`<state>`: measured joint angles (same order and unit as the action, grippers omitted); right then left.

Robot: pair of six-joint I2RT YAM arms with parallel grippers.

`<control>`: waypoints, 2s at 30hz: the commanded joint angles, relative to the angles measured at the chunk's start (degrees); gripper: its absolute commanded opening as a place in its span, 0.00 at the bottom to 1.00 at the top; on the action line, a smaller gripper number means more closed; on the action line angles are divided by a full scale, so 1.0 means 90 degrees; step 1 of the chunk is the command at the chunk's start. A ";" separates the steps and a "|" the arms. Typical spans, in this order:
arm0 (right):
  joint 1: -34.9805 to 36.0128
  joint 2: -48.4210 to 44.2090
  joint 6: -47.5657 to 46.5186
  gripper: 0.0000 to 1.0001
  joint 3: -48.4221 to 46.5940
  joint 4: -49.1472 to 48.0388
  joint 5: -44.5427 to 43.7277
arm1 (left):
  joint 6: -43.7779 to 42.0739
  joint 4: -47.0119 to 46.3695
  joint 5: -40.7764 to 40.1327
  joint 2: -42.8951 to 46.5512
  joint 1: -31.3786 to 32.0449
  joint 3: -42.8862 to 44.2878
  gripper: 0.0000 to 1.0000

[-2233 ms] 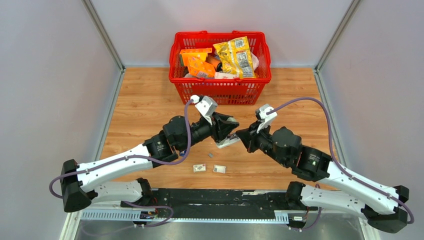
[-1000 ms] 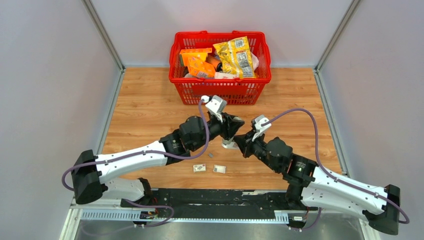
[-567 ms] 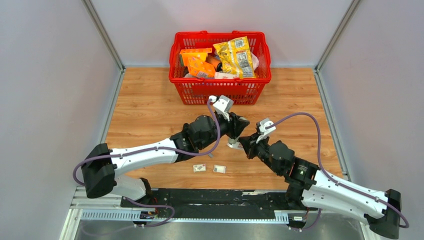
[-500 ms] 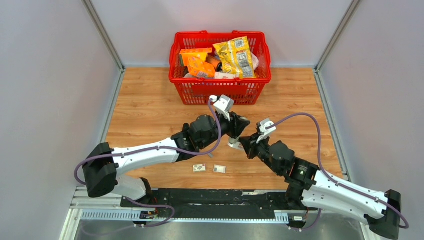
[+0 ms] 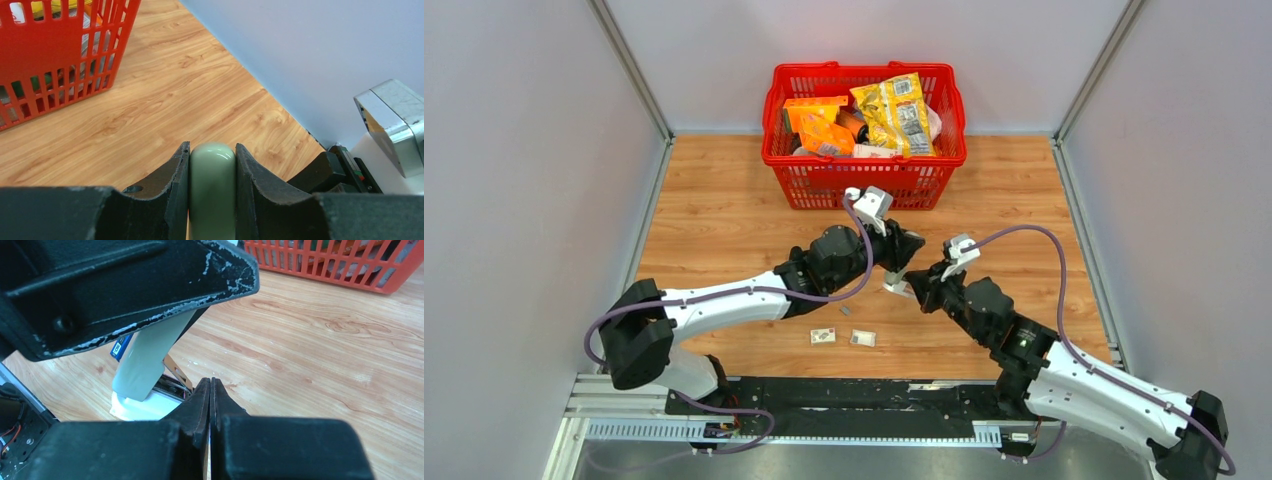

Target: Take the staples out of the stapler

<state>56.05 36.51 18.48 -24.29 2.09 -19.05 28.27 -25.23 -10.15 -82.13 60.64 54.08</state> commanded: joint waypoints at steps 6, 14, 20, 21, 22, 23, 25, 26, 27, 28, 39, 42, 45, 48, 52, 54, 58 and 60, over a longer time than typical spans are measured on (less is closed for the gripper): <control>-0.0378 0.0367 0.0261 0.00 0.0199 -0.0632 0.0847 | 0.0316 -0.0878 0.0200 -0.0220 -0.0195 0.0543 0.00; -0.0798 0.0552 0.0534 0.00 0.0492 -0.1071 0.1374 | 0.0403 -0.0897 0.0347 -0.0386 -0.0351 0.0621 0.00; -0.0974 0.0806 0.0681 0.00 0.0541 -0.1267 0.1667 | 0.0501 -0.0936 0.0405 -0.0455 -0.0449 0.0631 0.00; -0.0993 0.0855 0.0700 0.00 0.0560 -0.1306 0.1687 | 0.0511 -0.0936 0.0415 -0.0464 -0.0459 0.0631 0.00; -0.1003 0.0884 0.0720 0.00 0.0590 -0.1345 0.1716 | 0.0530 -0.0946 0.0425 -0.0474 -0.0478 0.0631 0.00; -0.1023 0.0923 0.0749 0.00 0.0600 -0.1365 0.1735 | 0.0521 -0.0946 0.0425 -0.0484 -0.0488 0.0622 0.00; -0.1052 0.1001 0.0808 0.00 0.0638 -0.1423 0.1804 | 0.0560 -0.0956 0.0464 -0.0513 -0.0527 0.0621 0.00; -0.1062 0.1031 0.0827 0.00 0.0677 -0.1462 0.1843 | 0.0579 -0.0966 0.0474 -0.0533 -0.0546 0.0641 0.00; -0.1062 0.1041 0.0857 0.00 0.0717 -0.1491 0.1872 | 0.0589 -0.0966 0.0474 -0.0543 -0.0556 0.0651 0.00; -0.1062 0.1041 0.0876 0.00 0.0765 -0.1521 0.1892 | 0.0618 -0.0985 0.0483 -0.0543 -0.0576 0.0641 0.00; -0.1072 0.1060 0.1003 0.00 0.0961 -0.1804 0.2009 | 0.0833 -0.0946 0.0542 -0.0621 -0.0674 0.0690 0.00; -0.1072 0.1158 0.1042 0.00 0.0980 -0.1892 0.2272 | 0.0921 -0.0917 0.0630 -0.0699 -0.0742 0.0748 0.00; -0.1082 0.1275 0.1198 0.00 0.1097 -0.2106 0.2331 | 0.1038 -0.0781 0.0737 -0.0855 -0.0839 0.0865 0.00; -0.1082 0.1324 0.1277 0.00 0.1146 -0.2166 0.2205 | 0.1194 -0.0673 0.0864 -0.0992 -0.0898 0.0982 0.00; -0.1081 0.1324 0.1306 0.00 0.1176 -0.2078 0.1824 | 0.1429 -0.0283 0.1089 -0.1187 -0.1025 0.1236 0.00; -0.1091 0.1334 0.1325 0.00 0.1215 -0.2136 0.1775 | 0.1468 0.0020 0.1263 -0.1304 -0.1084 0.1431 0.00; -0.1130 0.1489 0.1345 0.00 0.1205 -0.2224 0.1794 | 0.1556 0.0508 0.1460 -0.1509 -0.1152 0.1744 0.00; -0.1159 0.1606 0.1355 0.00 0.1205 -0.2282 0.1794 | 0.1575 0.0762 0.1557 -0.1626 -0.1162 0.1881 0.00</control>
<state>45.23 48.99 29.15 -14.02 -17.76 -5.98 38.50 -14.87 2.44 -96.31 50.89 65.06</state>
